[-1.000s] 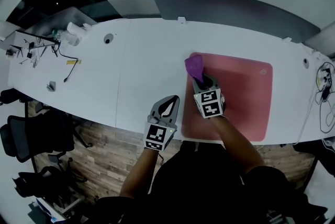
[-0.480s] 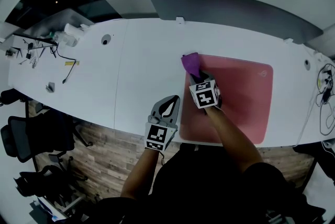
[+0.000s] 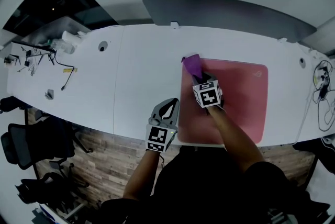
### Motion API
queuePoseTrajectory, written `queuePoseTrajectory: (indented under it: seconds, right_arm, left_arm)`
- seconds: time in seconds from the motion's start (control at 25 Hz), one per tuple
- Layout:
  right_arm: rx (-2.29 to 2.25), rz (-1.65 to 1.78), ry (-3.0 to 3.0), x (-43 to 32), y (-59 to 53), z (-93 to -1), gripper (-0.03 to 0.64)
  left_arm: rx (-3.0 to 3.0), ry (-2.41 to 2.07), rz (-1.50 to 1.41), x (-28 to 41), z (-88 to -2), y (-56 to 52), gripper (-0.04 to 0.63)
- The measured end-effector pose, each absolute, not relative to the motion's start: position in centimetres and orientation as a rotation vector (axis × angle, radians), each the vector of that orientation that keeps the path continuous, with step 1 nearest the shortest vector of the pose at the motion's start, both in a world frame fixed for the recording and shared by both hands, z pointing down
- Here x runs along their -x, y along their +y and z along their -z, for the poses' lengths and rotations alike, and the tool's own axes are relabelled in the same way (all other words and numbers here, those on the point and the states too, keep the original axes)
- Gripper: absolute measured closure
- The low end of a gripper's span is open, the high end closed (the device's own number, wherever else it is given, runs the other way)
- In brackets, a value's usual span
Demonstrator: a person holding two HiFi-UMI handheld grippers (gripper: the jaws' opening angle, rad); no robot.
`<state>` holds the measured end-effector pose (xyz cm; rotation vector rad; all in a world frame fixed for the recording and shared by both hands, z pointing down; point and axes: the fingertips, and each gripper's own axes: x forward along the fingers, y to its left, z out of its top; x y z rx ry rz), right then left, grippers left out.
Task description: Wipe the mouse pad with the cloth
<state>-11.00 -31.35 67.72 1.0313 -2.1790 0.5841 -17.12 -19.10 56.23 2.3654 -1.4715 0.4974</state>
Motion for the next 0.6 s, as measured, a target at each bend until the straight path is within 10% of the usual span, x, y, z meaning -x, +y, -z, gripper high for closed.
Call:
queuePoseTrajectory:
  seconds: [0.6]
  right_arm:
    - [-1.158, -0.590, -2.096, 4.4, -32.9, -67.6, 0.480]
  left_arm:
    - [-2.388, -1.427, -0.514, 15.2, -56.2, -19.4, 0.574]
